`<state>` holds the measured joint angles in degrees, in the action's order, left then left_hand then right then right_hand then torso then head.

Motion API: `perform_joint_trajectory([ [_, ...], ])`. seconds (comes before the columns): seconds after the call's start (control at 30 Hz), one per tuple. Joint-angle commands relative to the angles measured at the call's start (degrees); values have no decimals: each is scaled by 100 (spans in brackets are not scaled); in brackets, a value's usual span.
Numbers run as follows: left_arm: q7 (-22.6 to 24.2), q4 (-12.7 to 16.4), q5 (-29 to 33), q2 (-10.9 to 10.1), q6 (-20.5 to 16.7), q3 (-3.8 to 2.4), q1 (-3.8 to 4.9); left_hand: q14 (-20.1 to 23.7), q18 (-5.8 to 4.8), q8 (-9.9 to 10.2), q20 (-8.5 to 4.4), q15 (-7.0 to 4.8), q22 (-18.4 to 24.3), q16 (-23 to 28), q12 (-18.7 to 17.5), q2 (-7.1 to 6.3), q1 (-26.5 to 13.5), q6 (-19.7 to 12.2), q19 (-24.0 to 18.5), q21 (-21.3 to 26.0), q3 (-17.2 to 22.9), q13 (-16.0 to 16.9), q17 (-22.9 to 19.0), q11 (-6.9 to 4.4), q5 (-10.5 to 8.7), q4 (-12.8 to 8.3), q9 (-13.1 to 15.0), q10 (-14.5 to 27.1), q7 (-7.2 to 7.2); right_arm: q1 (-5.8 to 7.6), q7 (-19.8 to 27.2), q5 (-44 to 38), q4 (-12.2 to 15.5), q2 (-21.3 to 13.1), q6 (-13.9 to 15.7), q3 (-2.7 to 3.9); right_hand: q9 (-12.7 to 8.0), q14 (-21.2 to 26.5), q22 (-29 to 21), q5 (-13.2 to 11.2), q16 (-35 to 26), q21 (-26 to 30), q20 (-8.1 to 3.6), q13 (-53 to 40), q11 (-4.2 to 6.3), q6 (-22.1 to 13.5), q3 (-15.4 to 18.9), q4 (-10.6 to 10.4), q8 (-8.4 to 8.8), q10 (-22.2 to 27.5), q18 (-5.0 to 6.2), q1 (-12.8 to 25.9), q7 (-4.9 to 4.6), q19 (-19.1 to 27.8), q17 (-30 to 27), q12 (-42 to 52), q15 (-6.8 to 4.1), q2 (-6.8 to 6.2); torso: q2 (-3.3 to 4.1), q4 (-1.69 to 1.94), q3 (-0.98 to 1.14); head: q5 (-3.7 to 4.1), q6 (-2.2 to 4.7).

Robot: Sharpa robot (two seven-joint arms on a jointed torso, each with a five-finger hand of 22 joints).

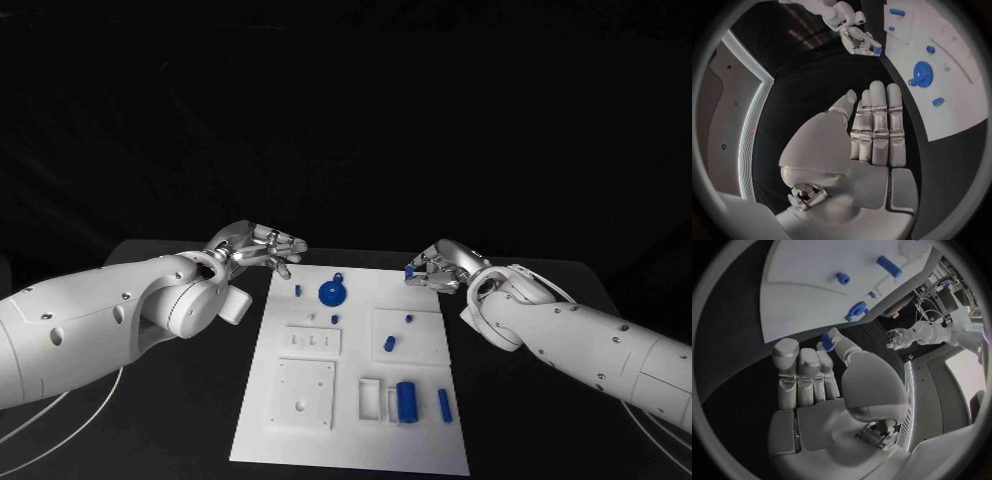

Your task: Assemble the parts on the task board

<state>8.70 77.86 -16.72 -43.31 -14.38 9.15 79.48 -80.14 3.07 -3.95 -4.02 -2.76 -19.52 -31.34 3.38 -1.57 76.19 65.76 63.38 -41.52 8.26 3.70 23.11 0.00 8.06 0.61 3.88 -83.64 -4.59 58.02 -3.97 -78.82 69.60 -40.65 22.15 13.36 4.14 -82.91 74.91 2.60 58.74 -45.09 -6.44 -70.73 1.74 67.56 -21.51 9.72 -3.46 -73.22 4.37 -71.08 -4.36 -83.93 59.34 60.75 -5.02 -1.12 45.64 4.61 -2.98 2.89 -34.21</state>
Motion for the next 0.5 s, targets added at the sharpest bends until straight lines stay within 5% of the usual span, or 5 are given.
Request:
perform_joint_trajectory([
  [0.03, -800, -159, -767, 170, 636, -10, 89, 50, -71, 31, -51, -64, -201, -439, 13, -40, -82, -13, -45, -279, -7, 14, 303, -37, 81, 75, 2, -233, 14, 60, -559, -243, 83, 88, -435, 6, 230, -7, 543, 32, -27, 7, -34, -5, 5, 273, -26, -36, -20, -16, -93, -8, 135, -319, 1, -32, -42, -13, -78, -7, 4, -41, 17],
  [0.2, -1252, -429, -925, 480, 675, -9, 183, 160, -68, 31, -95, -115, -468, -911, 196, -23, -233, 116, -123, -554, -95, 180, 591, -97, 71, 175, 17, -305, 89, 114, -811, -434, 188, 232, -567, 4, 248, -8, 543, 36, -31, 7, -22, -5, 7, 264, -42, -73, -22, -19, -87, 8, 137, -322, 2, -32, -38, -39, -120, -16, 8, -69, -4],
  [0.5, -2230, -760, -455, 925, 1158, -5, 223, 192, -75, 32, -87, -105, -555, -930, 222, 9, -684, 299, -130, -490, -275, 288, 570, -96, 105, 410, 22, -312, 138, 206, -987, -577, 423, 363, -682, -26, 269, -15, 543, 49, -28, 1, -14, 9, 6, 264, 28, -185, -21, -26, -84, 21, 151, -326, 1, -39, -31, -107, -183, -58, 8, -127, -21],
])
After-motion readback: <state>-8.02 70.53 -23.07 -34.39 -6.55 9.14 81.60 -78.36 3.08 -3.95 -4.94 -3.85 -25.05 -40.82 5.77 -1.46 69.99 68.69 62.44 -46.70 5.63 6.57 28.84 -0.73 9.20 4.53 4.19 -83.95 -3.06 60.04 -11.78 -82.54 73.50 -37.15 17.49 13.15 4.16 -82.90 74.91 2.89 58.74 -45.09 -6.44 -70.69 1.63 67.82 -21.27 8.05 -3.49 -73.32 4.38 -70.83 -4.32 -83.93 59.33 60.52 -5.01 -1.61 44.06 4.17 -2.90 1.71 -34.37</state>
